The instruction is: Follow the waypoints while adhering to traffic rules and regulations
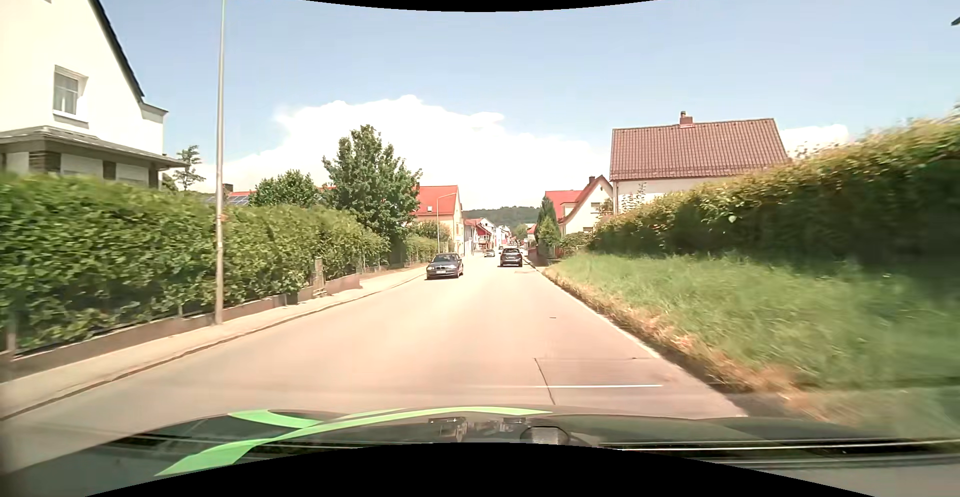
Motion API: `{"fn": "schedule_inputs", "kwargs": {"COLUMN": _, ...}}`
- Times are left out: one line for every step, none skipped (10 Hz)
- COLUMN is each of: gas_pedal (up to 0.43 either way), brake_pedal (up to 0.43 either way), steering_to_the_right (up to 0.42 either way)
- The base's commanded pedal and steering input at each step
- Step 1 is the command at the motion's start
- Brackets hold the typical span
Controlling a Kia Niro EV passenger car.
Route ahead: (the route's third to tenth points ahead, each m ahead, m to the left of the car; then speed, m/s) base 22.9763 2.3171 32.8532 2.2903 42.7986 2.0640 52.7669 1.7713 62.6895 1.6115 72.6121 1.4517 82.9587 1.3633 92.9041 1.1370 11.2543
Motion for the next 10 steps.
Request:
{"fn": "schedule_inputs", "kwargs": {"gas_pedal": 0.079, "brake_pedal": 0.0, "steering_to_the_right": -0.007}}
{"fn": "schedule_inputs", "kwargs": {"gas_pedal": 0.079, "brake_pedal": 0.0, "steering_to_the_right": -0.007}}
{"fn": "schedule_inputs", "kwargs": {"gas_pedal": 0.079, "brake_pedal": 0.0, "steering_to_the_right": -0.007}}
{"fn": "schedule_inputs", "kwargs": {"gas_pedal": 0.079, "brake_pedal": 0.0, "steering_to_the_right": -0.006}}
{"fn": "schedule_inputs", "kwargs": {"gas_pedal": 0.079, "brake_pedal": 0.0, "steering_to_the_right": -0.004}}
{"fn": "schedule_inputs", "kwargs": {"gas_pedal": 0.079, "brake_pedal": 0.0, "steering_to_the_right": -0.004}}
{"fn": "schedule_inputs", "kwargs": {"gas_pedal": 0.079, "brake_pedal": 0.0, "steering_to_the_right": -0.004}}
{"fn": "schedule_inputs", "kwargs": {"gas_pedal": 0.067, "brake_pedal": 0.0, "steering_to_the_right": -0.004}}
{"fn": "schedule_inputs", "kwargs": {"gas_pedal": 0.067, "brake_pedal": 0.0, "steering_to_the_right": -0.004}}
{"fn": "schedule_inputs", "kwargs": {"gas_pedal": 0.067, "brake_pedal": 0.0, "steering_to_the_right": -0.004}}
